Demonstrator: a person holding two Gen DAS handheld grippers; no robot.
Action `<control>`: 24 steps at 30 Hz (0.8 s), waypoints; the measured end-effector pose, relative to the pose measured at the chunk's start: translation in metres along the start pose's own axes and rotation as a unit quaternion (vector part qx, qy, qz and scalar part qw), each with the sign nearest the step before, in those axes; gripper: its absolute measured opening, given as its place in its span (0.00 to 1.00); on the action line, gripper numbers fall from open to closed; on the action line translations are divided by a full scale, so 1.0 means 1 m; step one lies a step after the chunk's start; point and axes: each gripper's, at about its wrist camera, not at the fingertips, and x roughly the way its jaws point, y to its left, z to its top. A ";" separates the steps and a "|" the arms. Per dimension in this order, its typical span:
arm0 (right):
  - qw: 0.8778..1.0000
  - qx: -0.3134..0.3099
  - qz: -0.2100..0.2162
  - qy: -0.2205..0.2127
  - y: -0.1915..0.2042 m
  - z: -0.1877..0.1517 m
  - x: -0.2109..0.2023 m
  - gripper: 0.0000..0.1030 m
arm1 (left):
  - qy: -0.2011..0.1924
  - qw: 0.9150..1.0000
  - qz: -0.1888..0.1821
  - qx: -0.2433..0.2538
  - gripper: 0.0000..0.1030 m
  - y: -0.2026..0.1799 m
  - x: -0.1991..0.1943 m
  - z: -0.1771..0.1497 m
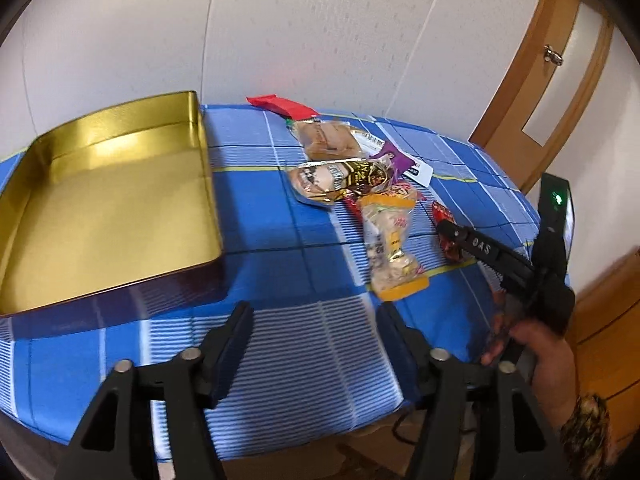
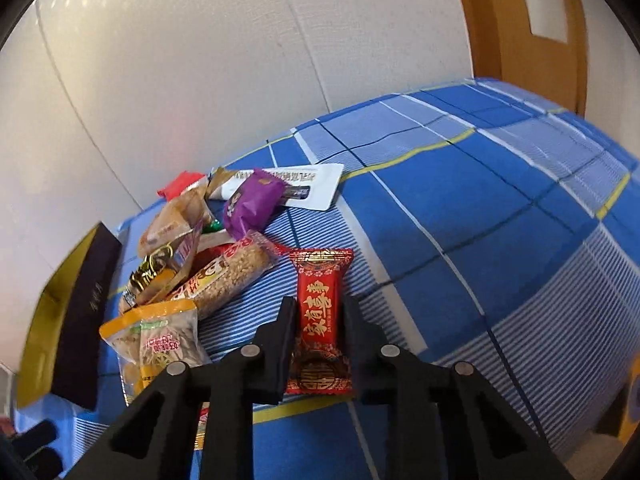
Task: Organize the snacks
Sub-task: 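Grasp the clear cracker bag with the left gripper while the right gripper grasps the red bar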
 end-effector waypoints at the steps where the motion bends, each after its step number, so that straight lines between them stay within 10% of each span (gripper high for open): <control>1: 1.000 0.003 -0.004 -0.002 -0.001 0.000 0.000 0.23 | 0.000 1.000 -0.004 -0.002 0.69 -0.004 0.004 0.003; 24: 0.998 0.019 -0.054 -0.030 -0.017 0.001 -0.005 0.24 | 0.033 0.996 0.001 0.078 0.58 -0.068 0.099 0.032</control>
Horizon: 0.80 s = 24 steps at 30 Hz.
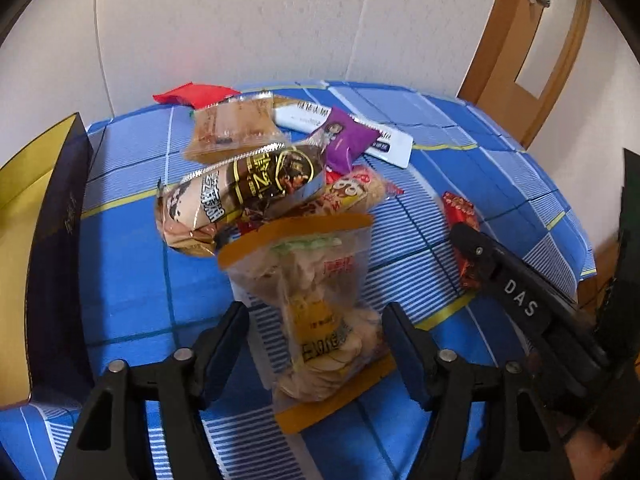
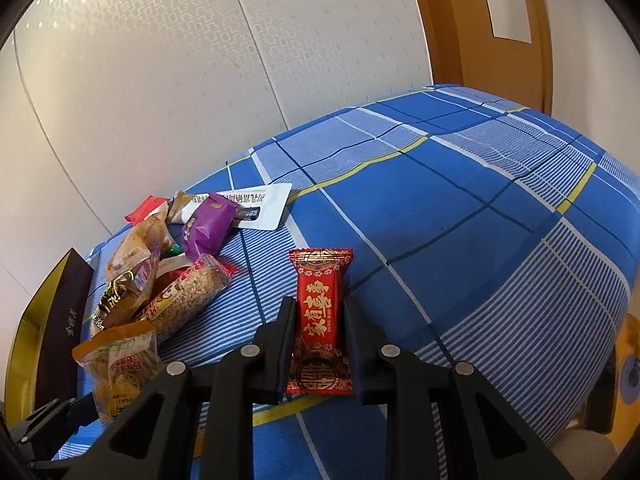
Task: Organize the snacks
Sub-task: 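Grasp the clear cracker bag with the left gripper while the right gripper grasps the red bar, then carry the cracker bag into the tin tray and open the left gripper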
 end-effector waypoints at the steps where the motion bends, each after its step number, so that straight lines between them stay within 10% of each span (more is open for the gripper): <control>1: 1.000 -0.001 0.000 0.000 0.000 0.000 0.000 0.24 | -0.003 1.000 -0.005 0.003 0.53 0.001 -0.001 -0.001; 5: 1.000 -0.005 -0.003 -0.002 0.001 0.000 0.000 0.24 | -0.014 1.000 -0.013 0.018 0.32 0.007 -0.006 -0.007; 24: 0.999 -0.044 -0.003 -0.008 0.017 -0.006 0.003 0.24 | -0.086 0.995 -0.047 -0.004 0.29 0.049 -0.074 -0.051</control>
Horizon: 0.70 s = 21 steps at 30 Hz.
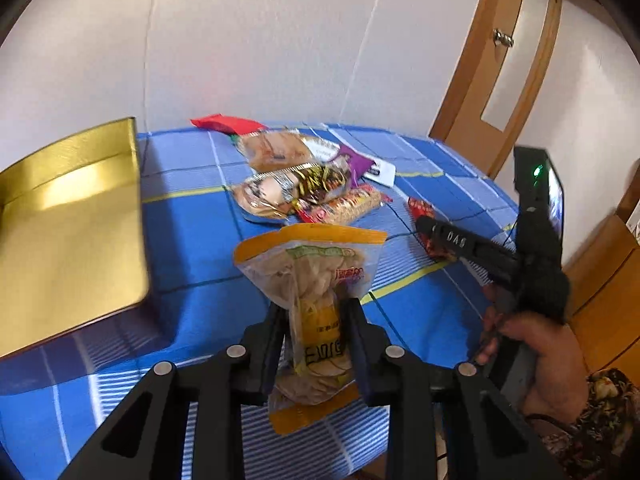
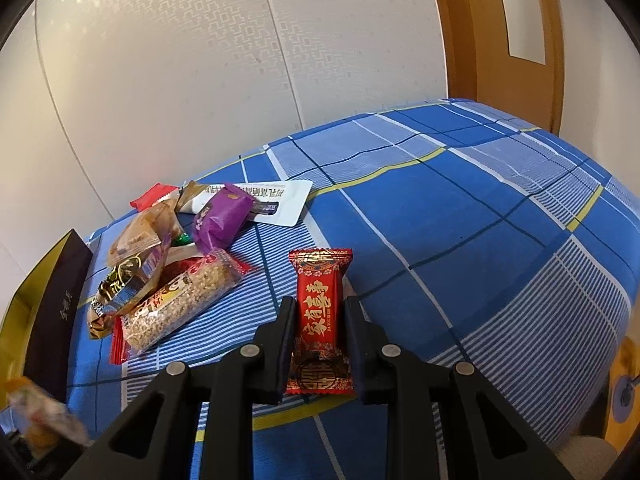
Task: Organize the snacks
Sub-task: 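Carry the cracker bag into the tin tray and open the left gripper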
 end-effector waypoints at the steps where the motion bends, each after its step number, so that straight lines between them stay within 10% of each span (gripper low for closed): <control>1: 1.000 -0.003 -0.001 0.000 0.001 0.000 0.000 0.24 | -0.005 1.000 0.000 -0.003 0.29 0.002 -0.004 0.000; 21: 1.000 -0.017 -0.006 -0.003 0.003 0.000 0.001 0.24 | -0.017 0.987 0.129 -0.093 0.29 0.147 -0.078 0.019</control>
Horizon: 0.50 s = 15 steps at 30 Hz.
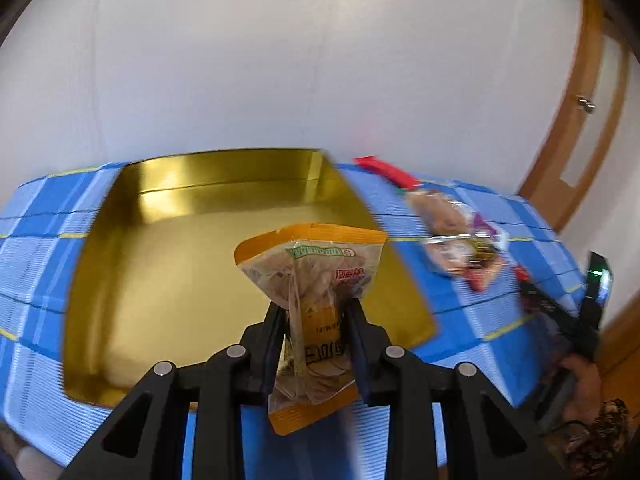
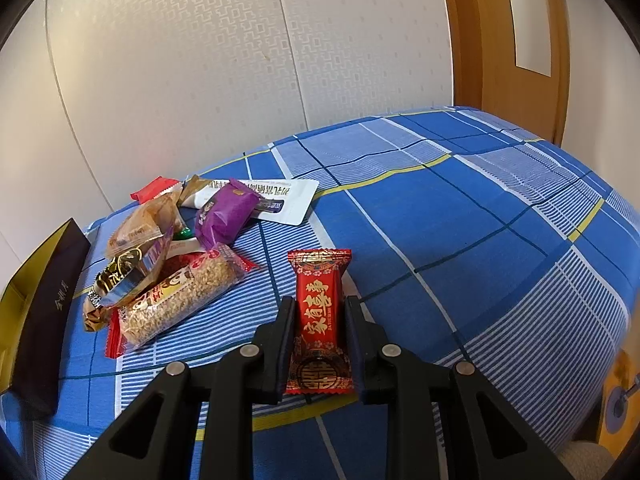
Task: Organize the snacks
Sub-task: 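Carry the cracker bag into the tin tray and open the left gripper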
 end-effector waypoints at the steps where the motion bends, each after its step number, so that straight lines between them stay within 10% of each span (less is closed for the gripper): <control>1: 1.000 0.000 0.000 0.000 0.000 0.000 0.000 0.24 | 0.004 1.000 0.010 -0.006 0.29 0.009 0.002 0.000; 15: 1.000 -0.001 0.000 0.000 0.000 0.000 -0.001 0.24 | 0.061 0.990 0.124 -0.014 0.30 0.087 0.021 -0.005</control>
